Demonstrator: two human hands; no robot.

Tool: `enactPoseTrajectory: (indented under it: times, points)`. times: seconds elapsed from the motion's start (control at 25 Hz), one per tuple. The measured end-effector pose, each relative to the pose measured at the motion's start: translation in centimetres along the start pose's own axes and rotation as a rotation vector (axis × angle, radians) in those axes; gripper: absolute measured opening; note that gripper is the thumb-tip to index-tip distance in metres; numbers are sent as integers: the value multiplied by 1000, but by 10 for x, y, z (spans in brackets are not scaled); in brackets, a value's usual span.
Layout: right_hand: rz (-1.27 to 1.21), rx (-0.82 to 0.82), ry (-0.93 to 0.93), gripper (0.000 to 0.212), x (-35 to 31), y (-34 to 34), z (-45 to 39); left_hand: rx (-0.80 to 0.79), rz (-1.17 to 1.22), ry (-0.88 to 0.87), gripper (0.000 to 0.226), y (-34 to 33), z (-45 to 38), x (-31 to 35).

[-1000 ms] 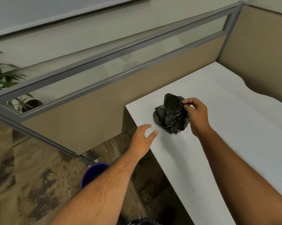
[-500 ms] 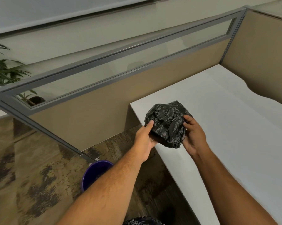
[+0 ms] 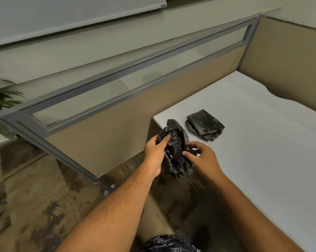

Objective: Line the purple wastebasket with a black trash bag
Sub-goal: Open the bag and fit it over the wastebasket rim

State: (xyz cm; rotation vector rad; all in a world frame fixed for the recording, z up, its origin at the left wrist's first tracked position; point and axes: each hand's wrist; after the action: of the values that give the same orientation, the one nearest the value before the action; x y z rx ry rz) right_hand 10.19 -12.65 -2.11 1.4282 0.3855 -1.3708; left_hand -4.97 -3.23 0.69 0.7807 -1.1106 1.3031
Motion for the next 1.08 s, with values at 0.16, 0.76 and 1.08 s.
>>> enactPoseTrajectory:
  times: [0.16, 0.76, 1.08]
  points:
    - [-198, 20, -143, 19, -9, -39, 28, -80, -97, 7, 17, 61, -4, 3]
    - [-550, -67, -462, 18, -15, -151, 115, -44, -503, -115, 27, 208, -4, -39]
    - [-550, -210, -531, 37, -8, -187, 153, -95, -226, 294, 35, 244, 52, -57]
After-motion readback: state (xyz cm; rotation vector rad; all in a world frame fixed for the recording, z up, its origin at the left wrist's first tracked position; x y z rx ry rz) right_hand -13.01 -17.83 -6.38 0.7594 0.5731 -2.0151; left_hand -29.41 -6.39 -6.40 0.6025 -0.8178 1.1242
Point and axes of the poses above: each hand's wrist, its own z-axis away from the middle knuckle, its own y-axis out of the back of the hand, x = y × z, and after that the axes turned 8 degrees about -y, right-handed
